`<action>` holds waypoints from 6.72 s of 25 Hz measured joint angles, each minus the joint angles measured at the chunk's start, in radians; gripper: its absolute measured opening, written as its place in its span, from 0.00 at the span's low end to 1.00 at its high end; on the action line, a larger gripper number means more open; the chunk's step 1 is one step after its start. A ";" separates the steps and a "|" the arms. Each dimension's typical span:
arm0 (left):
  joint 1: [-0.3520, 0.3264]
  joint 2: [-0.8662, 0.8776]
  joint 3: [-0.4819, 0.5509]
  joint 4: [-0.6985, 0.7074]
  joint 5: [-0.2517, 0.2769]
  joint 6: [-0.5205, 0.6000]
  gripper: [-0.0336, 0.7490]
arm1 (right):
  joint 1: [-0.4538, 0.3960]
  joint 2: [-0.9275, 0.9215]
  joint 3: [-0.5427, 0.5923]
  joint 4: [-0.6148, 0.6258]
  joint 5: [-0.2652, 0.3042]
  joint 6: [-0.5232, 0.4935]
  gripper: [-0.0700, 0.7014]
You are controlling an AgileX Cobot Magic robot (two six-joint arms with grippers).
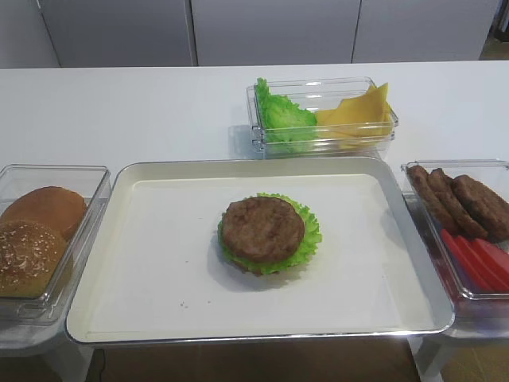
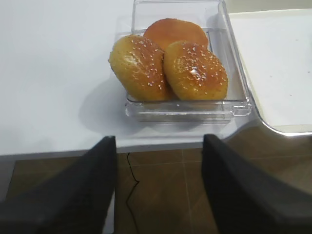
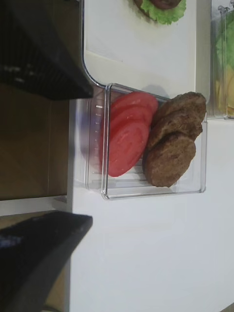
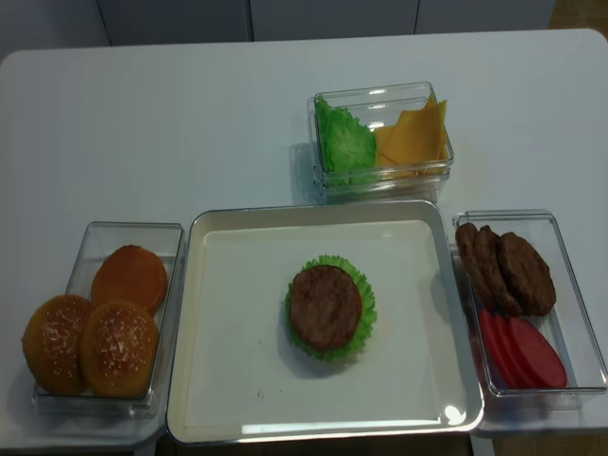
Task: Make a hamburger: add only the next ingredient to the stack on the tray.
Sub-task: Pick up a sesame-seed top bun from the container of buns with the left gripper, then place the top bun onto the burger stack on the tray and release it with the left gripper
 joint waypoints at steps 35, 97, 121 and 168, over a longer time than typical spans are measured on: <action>0.000 0.507 -0.156 0.145 -0.116 -0.295 0.69 | 0.000 0.000 0.000 0.000 0.000 -0.006 0.80; 0.559 1.347 -0.354 -0.496 -0.033 0.611 0.48 | 0.001 0.000 0.000 0.000 -0.001 -0.002 0.80; 0.559 1.341 -0.362 -0.532 0.023 0.654 0.24 | 0.001 0.000 0.000 0.000 -0.001 -0.004 0.80; 0.076 1.290 -0.582 -1.075 0.035 0.727 0.11 | 0.001 0.000 0.000 0.000 -0.001 -0.002 0.80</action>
